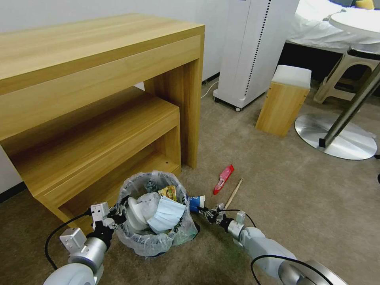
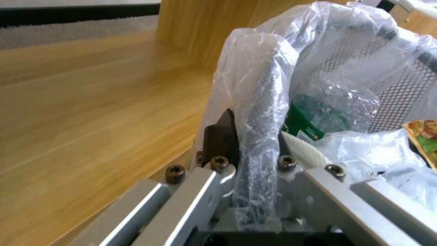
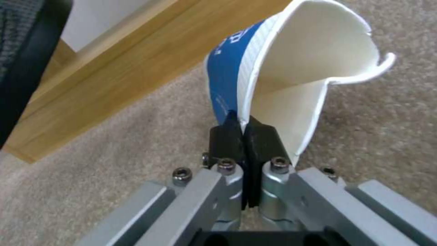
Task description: Pick up the trash bin and place the garbage on the floor into it.
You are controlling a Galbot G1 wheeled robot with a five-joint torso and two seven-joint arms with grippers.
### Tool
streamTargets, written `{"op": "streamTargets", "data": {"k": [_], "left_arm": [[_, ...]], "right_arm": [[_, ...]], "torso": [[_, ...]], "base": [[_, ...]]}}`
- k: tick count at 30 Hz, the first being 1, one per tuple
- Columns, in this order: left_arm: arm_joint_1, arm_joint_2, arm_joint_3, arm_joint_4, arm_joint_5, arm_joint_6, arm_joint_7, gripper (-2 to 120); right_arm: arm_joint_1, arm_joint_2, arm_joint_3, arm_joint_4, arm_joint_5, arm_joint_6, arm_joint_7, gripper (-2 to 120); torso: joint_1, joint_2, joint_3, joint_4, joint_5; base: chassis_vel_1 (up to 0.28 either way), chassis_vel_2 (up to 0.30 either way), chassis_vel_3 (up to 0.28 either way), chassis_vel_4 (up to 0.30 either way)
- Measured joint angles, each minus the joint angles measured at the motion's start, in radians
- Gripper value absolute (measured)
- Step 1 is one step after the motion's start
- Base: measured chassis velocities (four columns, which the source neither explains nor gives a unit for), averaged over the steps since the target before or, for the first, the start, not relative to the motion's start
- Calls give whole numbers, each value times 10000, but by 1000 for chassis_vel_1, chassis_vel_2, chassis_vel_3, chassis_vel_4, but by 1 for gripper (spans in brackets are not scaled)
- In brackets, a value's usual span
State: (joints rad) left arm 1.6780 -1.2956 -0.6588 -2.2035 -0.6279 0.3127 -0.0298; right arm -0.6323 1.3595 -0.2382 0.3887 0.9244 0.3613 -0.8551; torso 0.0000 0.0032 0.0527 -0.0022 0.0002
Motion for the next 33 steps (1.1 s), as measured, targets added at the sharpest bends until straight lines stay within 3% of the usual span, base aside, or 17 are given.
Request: {"op": "streamTargets", "data": {"k": [5, 12, 17, 19, 21, 25, 26, 28, 33], "left_arm": [[-79, 37, -2, 176, 5, 0, -4, 2], [-268, 125, -59, 605, 19, -2, -51, 2], [-300, 135, -60, 689, 27, -2, -54, 2], [-308, 144, -55, 812, 68, -2, -55, 2], [-309, 152, -53, 841, 81, -2, -55, 2], [-331, 244, 51, 832, 88, 65, -56, 2], [-331, 244, 51, 832, 88, 65, -56, 2], [-290, 308, 96, 711, 90, 120, -60, 2], [-274, 260, 139, 575, 127, 160, -61, 2]], "right_arm": [[-394, -469, -201, 970, 280, 138, -195, 0], [-1158, -2150, -464, 3431, 1279, 459, -269, 0], [-1362, -2769, -433, 4157, 1486, 604, -333, 0], [-1775, -3576, -235, 5483, 1738, 777, -504, 0], [-1898, -3760, -184, 5844, 1808, 815, -534, 0], [-2690, -5057, 225, 9339, 2101, 930, -616, 0], [-2690, -5057, 225, 9339, 2101, 930, -616, 0], [-2828, -5566, 264, 10821, 2242, 917, -436, 0], [-2684, -5979, 132, 12298, 2355, 744, -210, 0]], "torso": [[0, -1, 0, -2, -1], [0, 0, 0, -2, -4], [0, 0, -1, -5, -4], [0, 0, 0, -3, -1], [0, 0, 0, -2, -2], [0, 0, -1, -2, 0], [0, 0, -1, -2, 0], [0, 0, 0, -1, -2], [0, 0, -1, -2, -1]], "base": [[0, 0, 0, 0], [0, 0, 0, 0], [0, 0, 0, 0], [0, 0, 0, 0], [0, 0, 0, 0], [0, 0, 0, 0], [0, 0, 0, 0], [0, 0, 0, 0], [0, 0, 0, 0]]}}
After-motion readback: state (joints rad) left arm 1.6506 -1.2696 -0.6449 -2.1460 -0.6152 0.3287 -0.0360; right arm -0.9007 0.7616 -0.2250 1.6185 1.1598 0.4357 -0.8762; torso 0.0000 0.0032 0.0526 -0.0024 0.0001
